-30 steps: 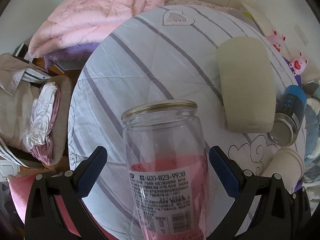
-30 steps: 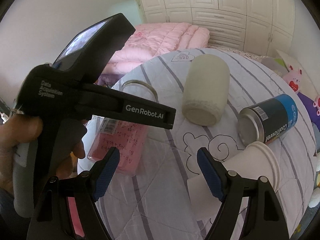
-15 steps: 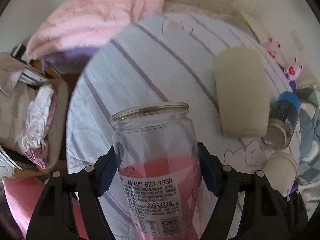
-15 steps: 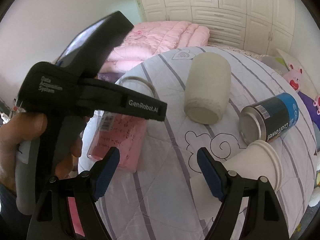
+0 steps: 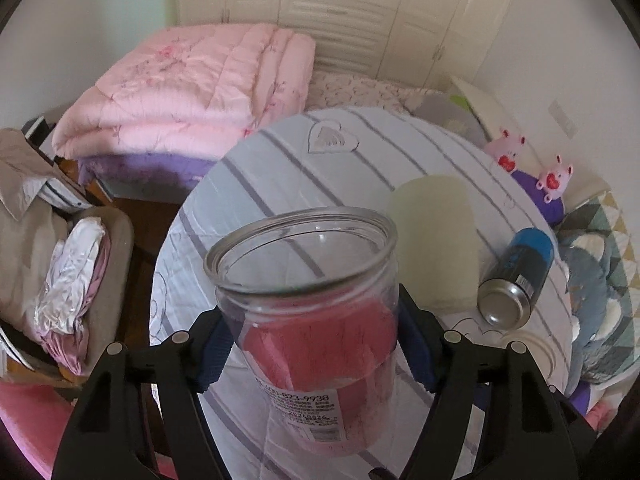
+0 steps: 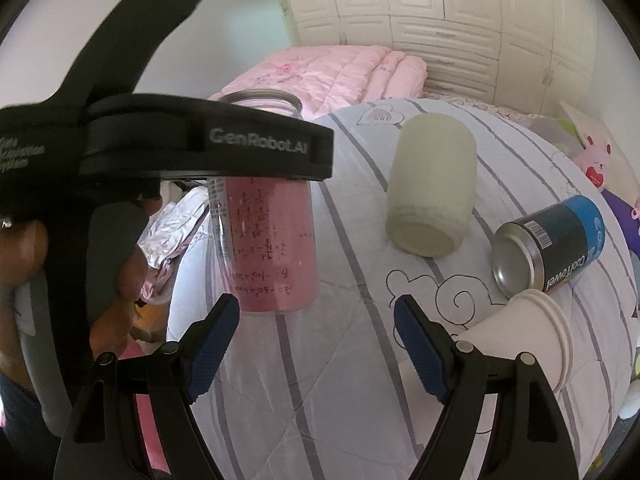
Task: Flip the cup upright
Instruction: 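Lift the jar with the left gripper and rotate it opening-up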
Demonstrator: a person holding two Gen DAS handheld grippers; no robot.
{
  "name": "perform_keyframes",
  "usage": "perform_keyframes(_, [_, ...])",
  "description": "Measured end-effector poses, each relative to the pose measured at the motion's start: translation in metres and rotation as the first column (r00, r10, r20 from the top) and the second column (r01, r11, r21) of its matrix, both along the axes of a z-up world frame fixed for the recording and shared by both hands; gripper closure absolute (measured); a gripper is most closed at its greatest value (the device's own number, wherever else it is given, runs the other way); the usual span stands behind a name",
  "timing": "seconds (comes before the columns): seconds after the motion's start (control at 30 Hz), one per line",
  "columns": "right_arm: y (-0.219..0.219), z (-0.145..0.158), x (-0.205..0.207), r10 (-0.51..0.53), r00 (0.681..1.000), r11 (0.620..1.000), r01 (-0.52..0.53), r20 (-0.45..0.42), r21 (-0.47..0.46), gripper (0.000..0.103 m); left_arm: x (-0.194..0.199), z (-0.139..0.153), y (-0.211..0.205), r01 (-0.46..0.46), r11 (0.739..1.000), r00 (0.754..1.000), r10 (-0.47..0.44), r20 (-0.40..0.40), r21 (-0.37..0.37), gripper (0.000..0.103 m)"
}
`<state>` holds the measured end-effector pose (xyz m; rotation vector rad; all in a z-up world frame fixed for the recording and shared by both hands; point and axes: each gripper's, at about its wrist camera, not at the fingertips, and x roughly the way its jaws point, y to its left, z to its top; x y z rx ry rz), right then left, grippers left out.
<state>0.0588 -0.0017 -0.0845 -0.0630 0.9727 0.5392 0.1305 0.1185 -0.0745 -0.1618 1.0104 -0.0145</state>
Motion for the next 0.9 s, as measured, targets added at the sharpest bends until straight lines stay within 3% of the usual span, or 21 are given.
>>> perform_keyframes(0.23, [-0.003, 0.002, -0.007, -0.022, 1.0, 1.0, 0.022, 0.01, -0.009, 0.022, -0.007, 0.006, -0.009, 0.018, 0.998, 0.995, -0.025, 0.094, 0.068, 0.03])
perform_keyframes(0.43, [-0.002, 0.001, -0.002, -0.037, 0.999, 0.999, 0.037, 0.01, -0.021, 0.022, -0.023, 0.007, -0.015, 0.045, 0.996, 0.988, -0.055, 0.146, 0.071, 0.03])
perform_keyframes(0.9, [-0.002, -0.001, -0.001, -0.05, 0.999, 0.998, 0.05, -0.002, -0.027, 0.022, -0.026, -0.001, -0.027, 0.043, 0.991, 0.99, -0.058, 0.125, 0.123, 0.03])
